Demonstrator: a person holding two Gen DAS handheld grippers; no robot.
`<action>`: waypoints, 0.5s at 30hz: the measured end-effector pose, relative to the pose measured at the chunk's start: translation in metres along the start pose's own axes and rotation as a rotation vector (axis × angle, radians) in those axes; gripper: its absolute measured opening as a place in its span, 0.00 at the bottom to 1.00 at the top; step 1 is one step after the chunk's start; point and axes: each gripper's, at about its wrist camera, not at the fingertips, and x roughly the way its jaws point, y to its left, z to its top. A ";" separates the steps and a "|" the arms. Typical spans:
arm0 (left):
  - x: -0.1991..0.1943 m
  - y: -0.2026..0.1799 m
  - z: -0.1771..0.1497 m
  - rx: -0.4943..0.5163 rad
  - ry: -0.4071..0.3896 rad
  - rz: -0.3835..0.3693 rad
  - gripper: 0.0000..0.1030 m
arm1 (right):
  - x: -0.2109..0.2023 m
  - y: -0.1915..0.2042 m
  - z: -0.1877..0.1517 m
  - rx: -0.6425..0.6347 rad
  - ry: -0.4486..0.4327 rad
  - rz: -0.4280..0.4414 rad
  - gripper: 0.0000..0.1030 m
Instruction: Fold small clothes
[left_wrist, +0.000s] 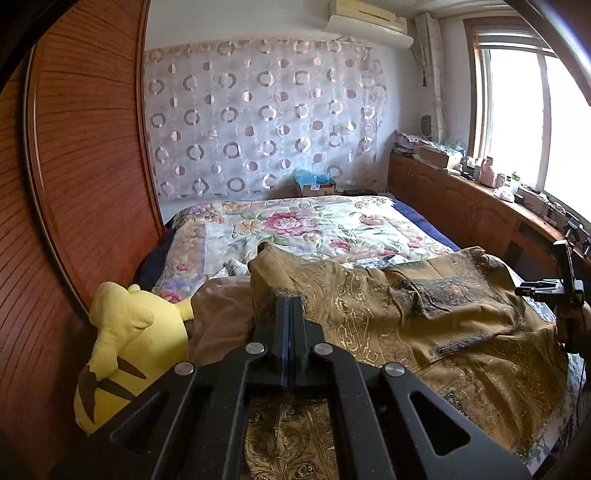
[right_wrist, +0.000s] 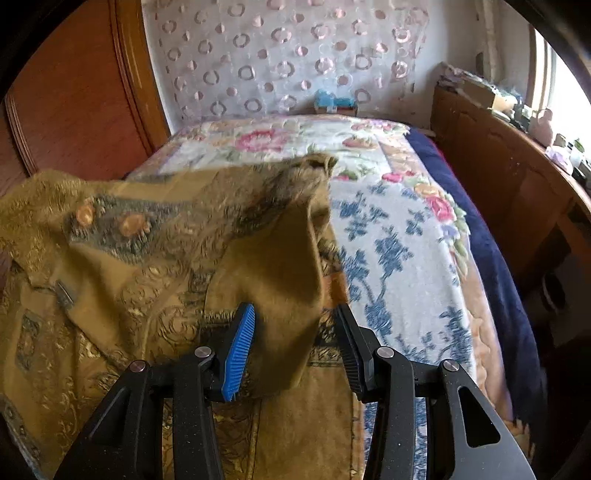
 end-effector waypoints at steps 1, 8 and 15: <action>0.001 0.000 0.000 0.001 0.002 0.001 0.00 | -0.001 -0.002 0.001 0.011 -0.005 -0.003 0.45; 0.003 -0.004 -0.006 0.008 0.012 0.008 0.00 | 0.015 0.002 -0.001 -0.019 0.043 0.020 0.44; -0.032 -0.004 -0.006 -0.023 -0.069 0.013 0.00 | -0.017 0.010 0.011 -0.075 -0.061 0.113 0.01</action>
